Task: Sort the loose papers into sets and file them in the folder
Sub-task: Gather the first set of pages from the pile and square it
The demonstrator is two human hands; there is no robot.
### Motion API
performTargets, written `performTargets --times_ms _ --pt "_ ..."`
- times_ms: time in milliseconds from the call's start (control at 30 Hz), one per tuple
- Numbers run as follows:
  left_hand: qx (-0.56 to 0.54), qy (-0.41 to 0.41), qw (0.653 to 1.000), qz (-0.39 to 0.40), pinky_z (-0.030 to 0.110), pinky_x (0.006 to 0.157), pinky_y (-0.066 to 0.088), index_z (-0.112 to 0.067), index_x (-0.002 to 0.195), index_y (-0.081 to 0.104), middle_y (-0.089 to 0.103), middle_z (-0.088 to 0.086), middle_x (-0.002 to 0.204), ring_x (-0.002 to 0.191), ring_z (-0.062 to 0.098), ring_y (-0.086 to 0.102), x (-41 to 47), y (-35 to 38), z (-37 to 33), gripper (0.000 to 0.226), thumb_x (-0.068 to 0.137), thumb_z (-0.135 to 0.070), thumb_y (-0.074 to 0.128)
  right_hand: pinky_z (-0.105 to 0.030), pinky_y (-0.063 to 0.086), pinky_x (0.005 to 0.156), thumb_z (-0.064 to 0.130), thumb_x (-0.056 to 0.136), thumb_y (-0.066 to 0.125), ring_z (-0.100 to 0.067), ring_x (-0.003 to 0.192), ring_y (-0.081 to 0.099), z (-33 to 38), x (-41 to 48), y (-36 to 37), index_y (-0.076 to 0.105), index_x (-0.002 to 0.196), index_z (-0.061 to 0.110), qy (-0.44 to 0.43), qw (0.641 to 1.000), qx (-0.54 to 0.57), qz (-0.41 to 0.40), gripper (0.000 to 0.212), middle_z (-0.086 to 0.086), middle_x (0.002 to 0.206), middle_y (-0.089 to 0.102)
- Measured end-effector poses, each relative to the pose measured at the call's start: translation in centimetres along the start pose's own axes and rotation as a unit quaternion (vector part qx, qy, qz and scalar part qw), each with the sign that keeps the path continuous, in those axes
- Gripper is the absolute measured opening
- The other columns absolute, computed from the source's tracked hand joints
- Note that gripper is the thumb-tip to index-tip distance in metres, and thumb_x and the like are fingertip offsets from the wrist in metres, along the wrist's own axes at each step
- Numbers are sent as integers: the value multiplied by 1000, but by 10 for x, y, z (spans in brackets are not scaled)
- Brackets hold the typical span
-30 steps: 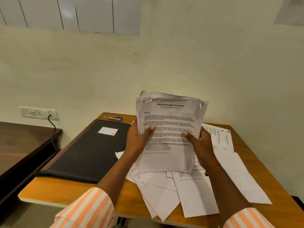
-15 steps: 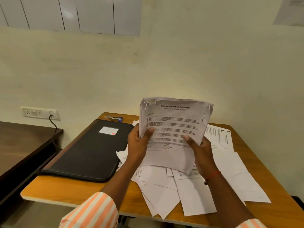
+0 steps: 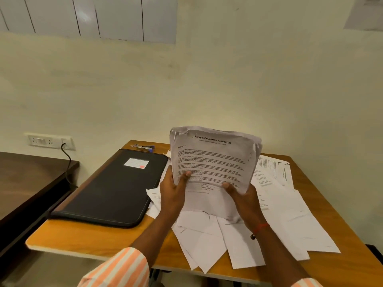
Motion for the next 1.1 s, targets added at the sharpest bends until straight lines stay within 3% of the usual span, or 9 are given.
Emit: performTargets --times_ms 100,200,267,367,533,633,733,900,1100 --pt "14 -41 998 38 32 76 62 -31 122 59 72 -7 113 102 17 73 -6 -3 23 37 88 -45 65 -46 62 79 37 84 78 -14 107 64 -12 -8 3 58 118 37 25 999 -20 29 40 10 113 68" --pt "37 -39 998 45 35 80 63 -31 121 61 73 -10 112 102 16 72 -9 -8 32 38 87 -48 66 -36 59 92 50 80 80 -12 115 64 -18 -12 0 58 129 33 3 999 -30 20 57 9 121 68" --pt "49 -47 996 53 31 78 62 -35 116 62 74 -17 107 100 13 73 -15 -9 34 32 87 -46 66 -45 56 96 60 75 78 -13 117 63 -23 -14 1 57 133 30 8 998 -55 38 69 8 124 68" --pt "63 -36 996 56 26 74 61 -39 111 62 72 -27 102 96 5 72 -18 -9 33 27 85 -45 69 -48 58 93 57 75 80 -13 115 64 -29 -14 -3 59 129 32 15 998 -45 28 63 8 120 69" --pt "73 -53 995 52 37 77 63 -36 111 65 76 -14 103 95 12 74 -23 -9 47 33 84 -52 76 -49 54 99 58 76 79 -12 119 62 -33 -19 -3 55 136 28 13 998 -46 36 71 7 127 66" --pt "77 -50 994 52 33 74 63 -38 110 64 74 -15 104 93 10 74 -22 -9 46 38 80 -59 75 -43 54 100 48 81 78 -6 114 64 -34 -17 -2 57 132 29 16 998 -55 39 57 9 123 69" --pt "78 -56 994 55 27 71 62 -40 107 62 72 -18 103 92 9 73 -21 -6 41 27 82 -47 71 -44 53 101 51 81 77 -8 116 63 -35 -16 -5 56 136 27 12 997 -64 47 64 10 125 68" --pt "74 -54 992 82 23 76 60 -40 111 62 71 -20 106 95 2 71 -15 -4 30 29 83 -43 69 -34 57 93 34 90 69 -13 113 67 18 3 -17 60 129 23 -32 999 0 29 41 8 121 71" --pt "71 -67 990 97 24 78 61 -37 115 62 72 -17 109 99 10 71 -15 -4 29 32 85 -42 72 -34 58 79 35 102 54 -19 93 68 105 40 -33 56 109 10 -111 992 51 -27 26 -4 101 69"
Point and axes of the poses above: each hand's wrist, its own x-axis towards the middle knuckle, its own y-axis out of the palm, z = x × y, the point moved 4 cm from there along x, towards the middle knuckle
